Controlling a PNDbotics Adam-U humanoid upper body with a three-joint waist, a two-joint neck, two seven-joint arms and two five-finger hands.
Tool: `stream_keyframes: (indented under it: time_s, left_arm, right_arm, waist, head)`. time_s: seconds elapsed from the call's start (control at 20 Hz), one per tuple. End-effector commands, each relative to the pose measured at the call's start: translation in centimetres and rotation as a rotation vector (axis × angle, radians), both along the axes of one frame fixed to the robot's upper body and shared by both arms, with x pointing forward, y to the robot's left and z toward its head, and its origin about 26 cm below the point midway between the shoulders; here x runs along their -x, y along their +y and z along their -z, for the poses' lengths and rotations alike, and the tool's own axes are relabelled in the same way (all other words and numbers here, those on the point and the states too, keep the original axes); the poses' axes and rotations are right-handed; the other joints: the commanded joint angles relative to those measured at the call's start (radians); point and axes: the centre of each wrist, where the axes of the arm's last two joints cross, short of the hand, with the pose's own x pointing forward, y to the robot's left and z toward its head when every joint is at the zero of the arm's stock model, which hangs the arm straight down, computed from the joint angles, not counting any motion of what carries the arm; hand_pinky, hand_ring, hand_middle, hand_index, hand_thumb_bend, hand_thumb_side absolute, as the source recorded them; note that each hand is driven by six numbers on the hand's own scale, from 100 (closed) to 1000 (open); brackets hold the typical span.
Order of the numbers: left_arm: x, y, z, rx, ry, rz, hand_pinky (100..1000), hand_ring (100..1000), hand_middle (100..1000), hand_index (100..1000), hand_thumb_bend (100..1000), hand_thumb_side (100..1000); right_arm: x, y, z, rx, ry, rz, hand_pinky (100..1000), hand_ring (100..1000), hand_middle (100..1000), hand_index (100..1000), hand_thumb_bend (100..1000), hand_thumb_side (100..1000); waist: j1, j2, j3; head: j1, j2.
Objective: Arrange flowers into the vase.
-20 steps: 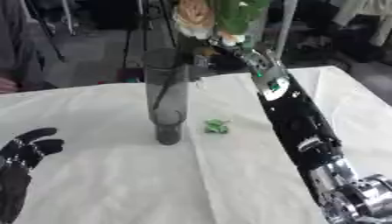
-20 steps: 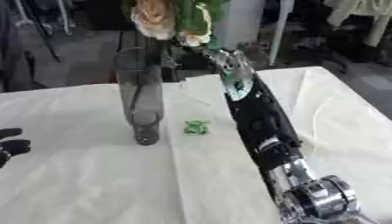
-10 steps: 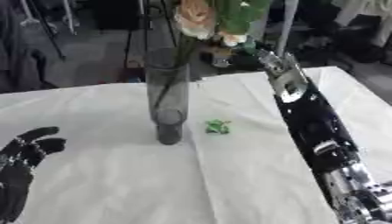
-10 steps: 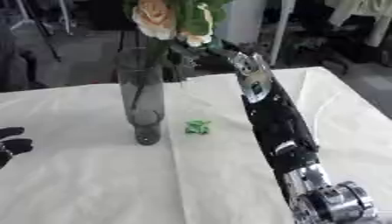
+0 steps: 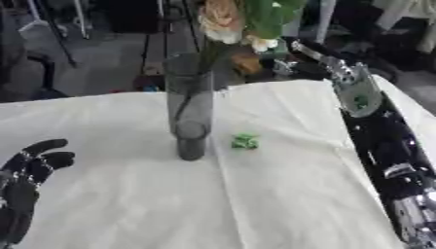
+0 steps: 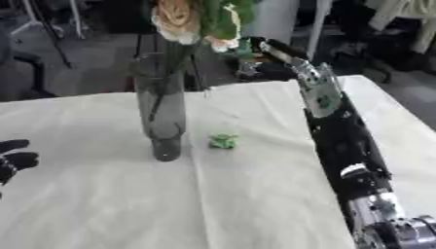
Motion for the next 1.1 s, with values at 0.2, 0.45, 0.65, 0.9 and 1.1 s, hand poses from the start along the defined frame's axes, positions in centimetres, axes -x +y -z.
stream_keyframes:
  time_s: [0.2,0.45,0.65,0.9,1.1]
  left_arm:
    - [-0.1,0.8,-0.9,-0.026,-0.025,-0.012,765,722,750,792,829,982]
    - [-0.1,0.8,-0.8,-0.027,-0.025,-0.013,764,722,750,791,830,981]
    - [-0.1,0.8,-0.8,-0.026,-0.025,-0.014,764,721,749,791,829,982]
    - [-0.1,0.8,-0.8,-0.027,-0.025,-0.014,764,721,749,790,830,981]
    - [-0.1,0.8,-0.8,-0.026,-0.025,-0.014,764,721,749,790,830,981]
  right_arm:
    - [0.7,-2.1,-2.1,-0.026,-0.053,0.036,990,932,839,935,522,804]
    - [1.0,-2.7,-2.0,-0.047,-0.055,0.052,985,927,827,931,505,788]
    - [1.1,-2.8,-1.9,-0.057,-0.053,0.056,984,924,823,929,498,785]
    - [1.2,-2.9,-1.8,-0.062,-0.05,0.056,983,923,819,927,491,784]
    - [1.3,-3.0,-1.7,-0.066,-0.047,0.056,982,922,818,927,490,784]
  waist:
    - [0.002,-0.009,-0.002]
    - [0.003,-0.01,-0.002]
    - [0.004,-0.009,-0.003]
    - [0.005,-0.009,-0.004]
    - [0.006,-0.009,-0.006]
  head:
    - [0.005,-0.006]
    - [0.005,-0.006]
    - [0.008,-0.005]
    - [0.009,-0.005]
    - [0.01,-0.006]
